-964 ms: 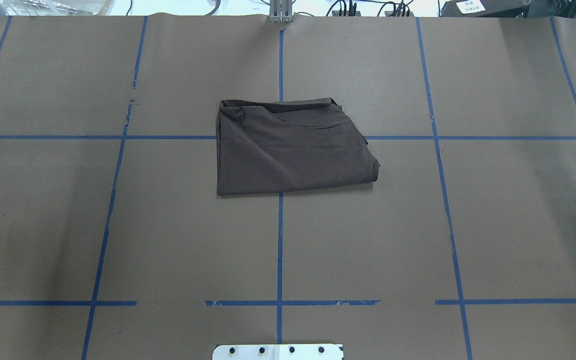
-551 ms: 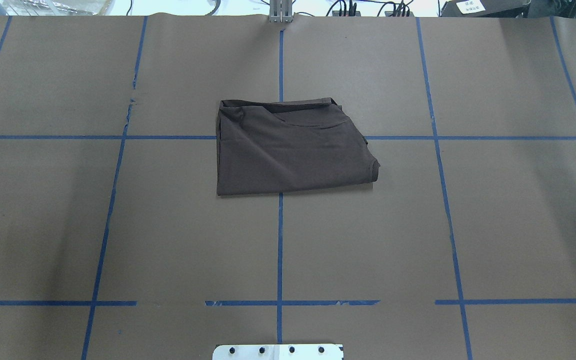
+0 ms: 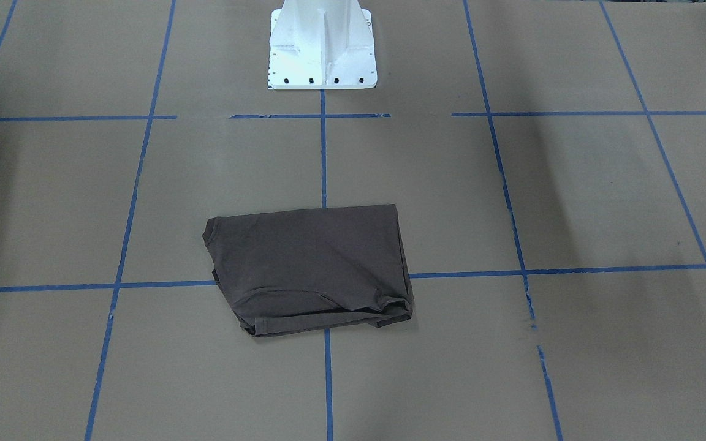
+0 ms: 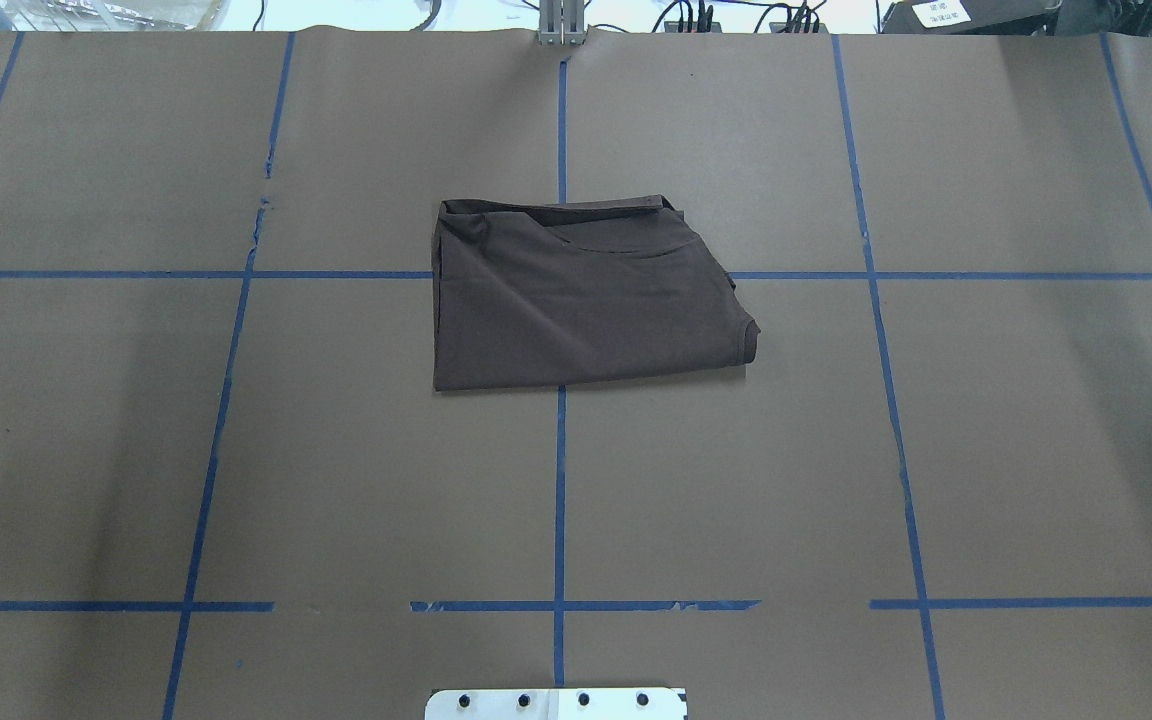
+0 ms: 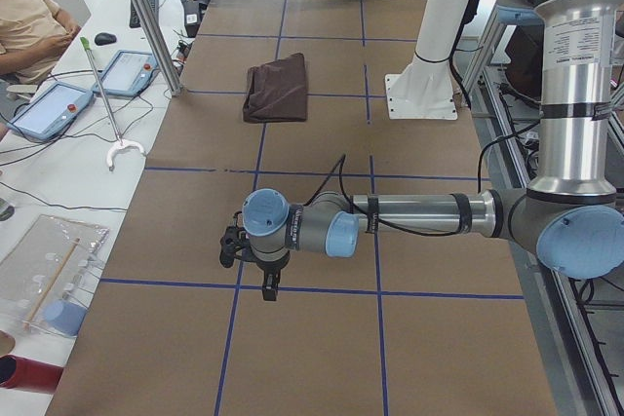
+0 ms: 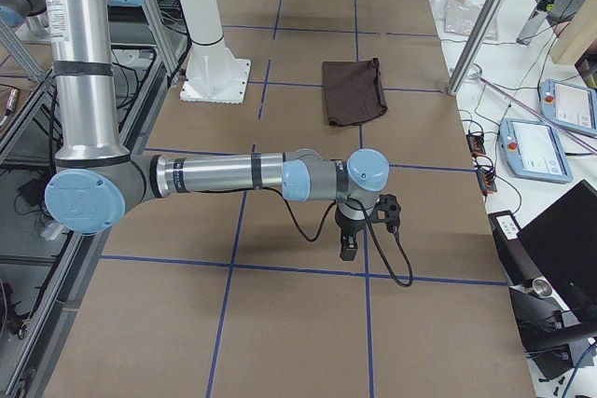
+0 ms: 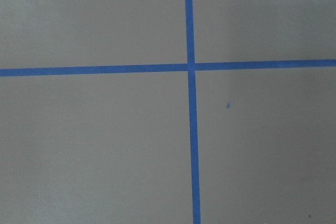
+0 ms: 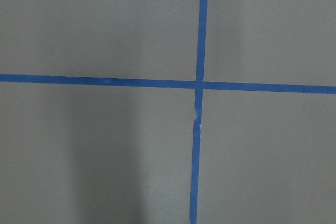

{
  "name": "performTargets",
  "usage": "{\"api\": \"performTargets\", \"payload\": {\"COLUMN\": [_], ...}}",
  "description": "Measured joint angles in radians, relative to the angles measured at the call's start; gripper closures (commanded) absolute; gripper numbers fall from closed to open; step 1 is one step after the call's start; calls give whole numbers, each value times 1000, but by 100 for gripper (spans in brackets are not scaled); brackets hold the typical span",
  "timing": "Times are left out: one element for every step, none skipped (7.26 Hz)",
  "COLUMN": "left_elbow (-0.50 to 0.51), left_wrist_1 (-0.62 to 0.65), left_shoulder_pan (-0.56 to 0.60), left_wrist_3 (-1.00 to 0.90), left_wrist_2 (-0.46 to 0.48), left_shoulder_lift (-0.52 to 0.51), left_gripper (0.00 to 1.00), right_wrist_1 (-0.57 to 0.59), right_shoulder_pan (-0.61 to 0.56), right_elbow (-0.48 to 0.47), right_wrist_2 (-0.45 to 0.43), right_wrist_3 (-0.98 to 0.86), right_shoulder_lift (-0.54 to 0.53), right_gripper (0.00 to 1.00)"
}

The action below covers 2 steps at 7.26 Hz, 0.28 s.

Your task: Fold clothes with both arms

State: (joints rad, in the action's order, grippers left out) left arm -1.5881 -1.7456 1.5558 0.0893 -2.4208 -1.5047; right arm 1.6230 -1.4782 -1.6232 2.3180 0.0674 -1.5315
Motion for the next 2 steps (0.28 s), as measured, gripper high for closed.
{"api": "performTargets", "payload": {"left_elbow": [2,3], "left_wrist_1": [-1,0], "left_shoulder_pan": [9,13], "left_wrist_3": [2,6], "left_wrist_2": [-24,-35], "left_shoulder_lift": [1,0], "left_gripper": [0,0], "right_wrist_1": [0,0], "right_shoulder_pan": [0,0], "right_elbow": [0,0], "right_wrist_2": [1,0], "right_wrist_3": [0,0], "right_shoulder_lift": [0,-1], "right_gripper": [0,0]}}
